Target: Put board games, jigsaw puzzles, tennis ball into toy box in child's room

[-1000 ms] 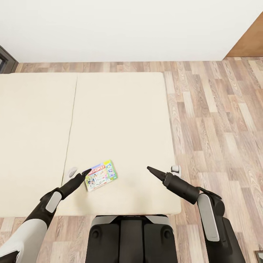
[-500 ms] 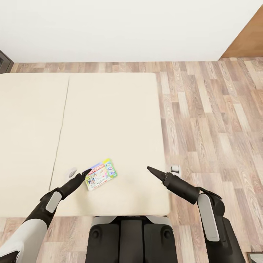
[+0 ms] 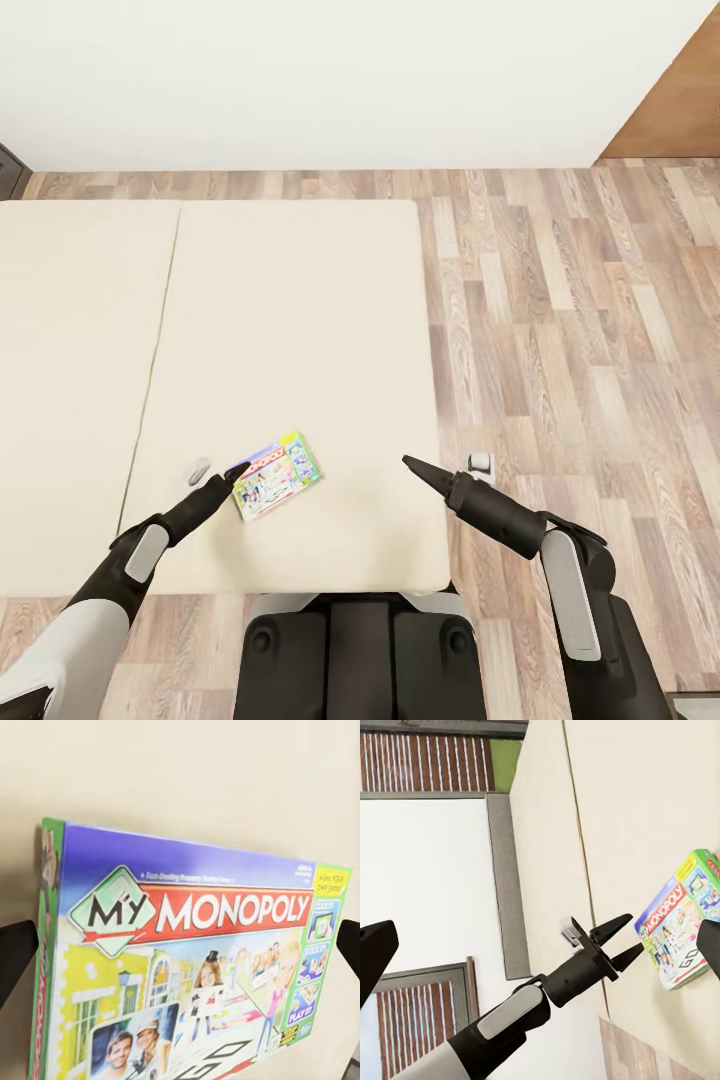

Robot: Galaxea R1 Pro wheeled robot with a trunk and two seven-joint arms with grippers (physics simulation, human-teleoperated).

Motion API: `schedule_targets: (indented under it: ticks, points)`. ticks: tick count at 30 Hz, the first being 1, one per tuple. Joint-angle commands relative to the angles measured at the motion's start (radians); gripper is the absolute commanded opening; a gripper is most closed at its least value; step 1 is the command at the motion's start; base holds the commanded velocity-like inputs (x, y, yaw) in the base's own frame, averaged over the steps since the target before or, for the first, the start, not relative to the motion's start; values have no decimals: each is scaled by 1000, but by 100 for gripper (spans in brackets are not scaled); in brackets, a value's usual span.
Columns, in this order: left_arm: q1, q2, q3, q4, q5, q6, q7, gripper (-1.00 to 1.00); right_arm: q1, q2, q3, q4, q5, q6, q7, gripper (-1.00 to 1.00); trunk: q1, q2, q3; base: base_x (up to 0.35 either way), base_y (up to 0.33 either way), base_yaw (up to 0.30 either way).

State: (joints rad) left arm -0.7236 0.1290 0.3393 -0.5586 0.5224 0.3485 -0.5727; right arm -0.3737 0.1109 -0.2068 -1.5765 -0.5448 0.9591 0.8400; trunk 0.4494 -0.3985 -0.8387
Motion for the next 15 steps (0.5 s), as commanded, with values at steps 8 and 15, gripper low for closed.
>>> schedule_targets:
  ticks: [8, 15]
  points:
    - [0, 0, 3, 0, 7, 9, -3, 100, -1, 1, -3, 0, 3, 4, 5, 100, 1, -1, -1, 0, -10, 0]
    - [0, 0, 3, 0, 7, 9, -3, 100, -1, 0, -3, 0, 3, 4, 5, 100, 1, -1, -1, 0, -97, 0]
